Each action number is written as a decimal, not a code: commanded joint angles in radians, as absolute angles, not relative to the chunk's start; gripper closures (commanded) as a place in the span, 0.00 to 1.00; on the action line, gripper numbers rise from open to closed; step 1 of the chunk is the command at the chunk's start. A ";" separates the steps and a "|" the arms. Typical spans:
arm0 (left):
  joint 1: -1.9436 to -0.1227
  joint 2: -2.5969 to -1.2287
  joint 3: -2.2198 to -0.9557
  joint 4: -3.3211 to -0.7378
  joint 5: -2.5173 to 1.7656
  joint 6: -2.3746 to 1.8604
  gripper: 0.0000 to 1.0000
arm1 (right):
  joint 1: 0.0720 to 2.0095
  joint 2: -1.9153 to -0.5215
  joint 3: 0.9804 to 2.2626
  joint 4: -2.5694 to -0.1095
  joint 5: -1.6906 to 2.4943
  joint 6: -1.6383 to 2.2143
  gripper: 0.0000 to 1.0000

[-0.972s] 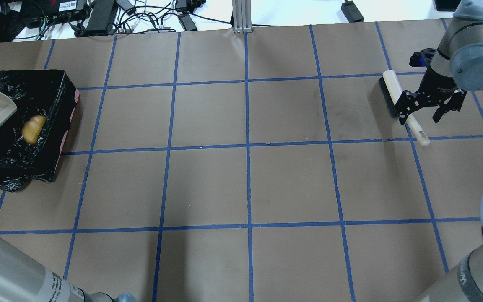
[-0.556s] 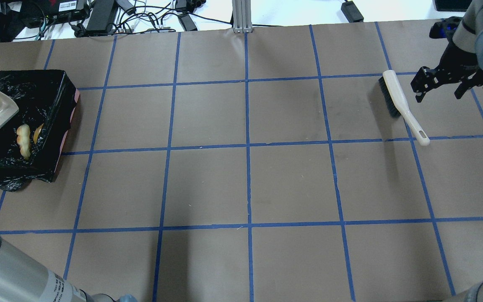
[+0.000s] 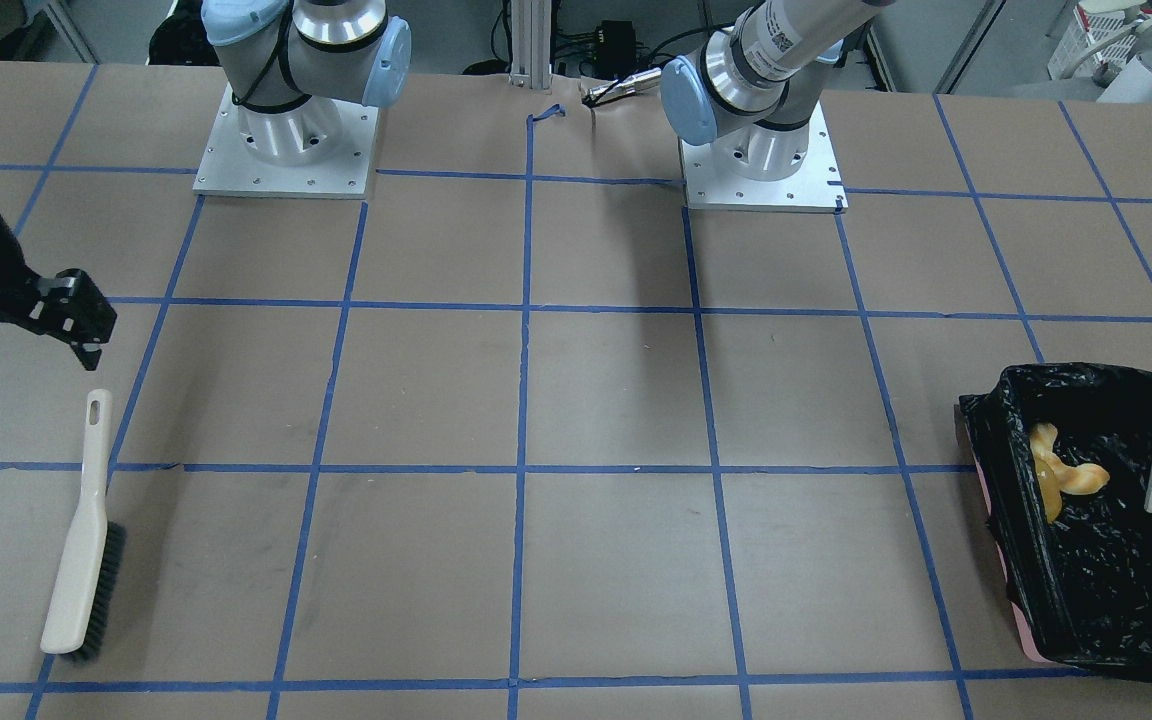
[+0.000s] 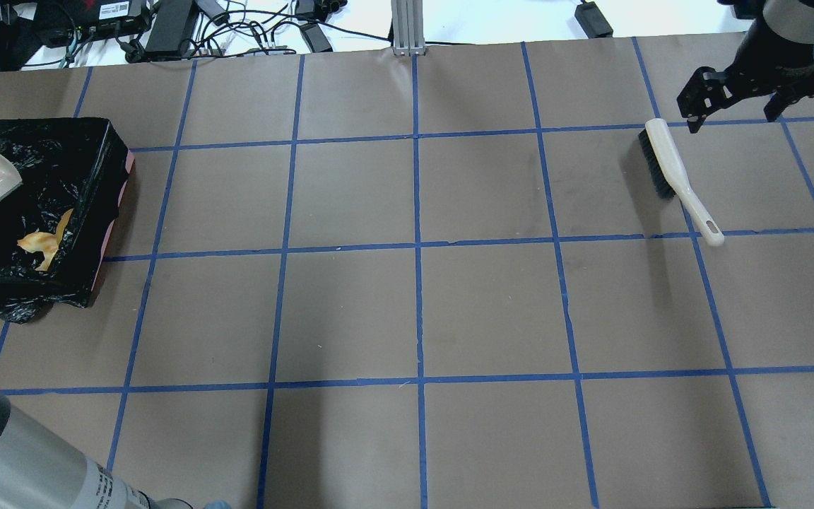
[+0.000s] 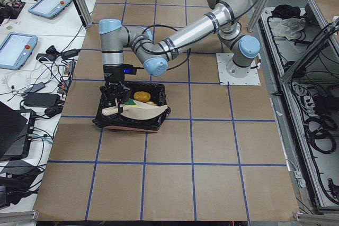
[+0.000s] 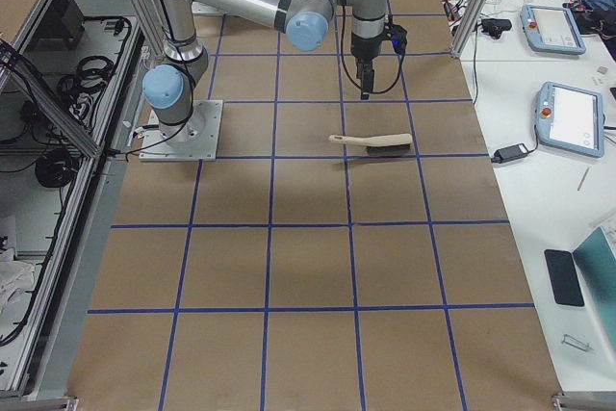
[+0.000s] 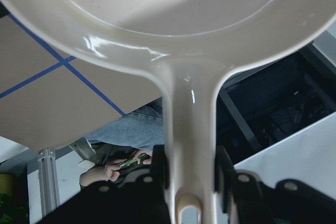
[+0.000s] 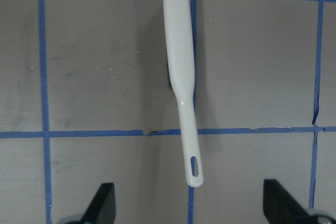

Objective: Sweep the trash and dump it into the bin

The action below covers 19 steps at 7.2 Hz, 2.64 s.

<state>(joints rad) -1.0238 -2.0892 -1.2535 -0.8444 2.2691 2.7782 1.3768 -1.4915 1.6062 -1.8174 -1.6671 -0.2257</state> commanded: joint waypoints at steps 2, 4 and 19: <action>-1.100 -2.083 -1.291 -0.722 2.371 2.796 1.00 | 1.534 -1.526 1.606 -1.770 -1.604 -0.117 0.00; -1.103 -2.080 -1.313 -0.678 2.372 2.803 1.00 | 1.557 -1.570 1.603 -1.695 -1.588 -0.106 0.00; -1.190 -2.052 -1.451 -0.246 2.560 2.706 1.00 | 1.555 -1.591 1.614 -1.609 -1.588 -0.107 0.00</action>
<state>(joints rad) -1.1895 -2.0512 -1.4361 -0.3062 2.5589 2.7153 1.5554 -1.5894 1.6134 -1.6127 -1.5879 -0.1080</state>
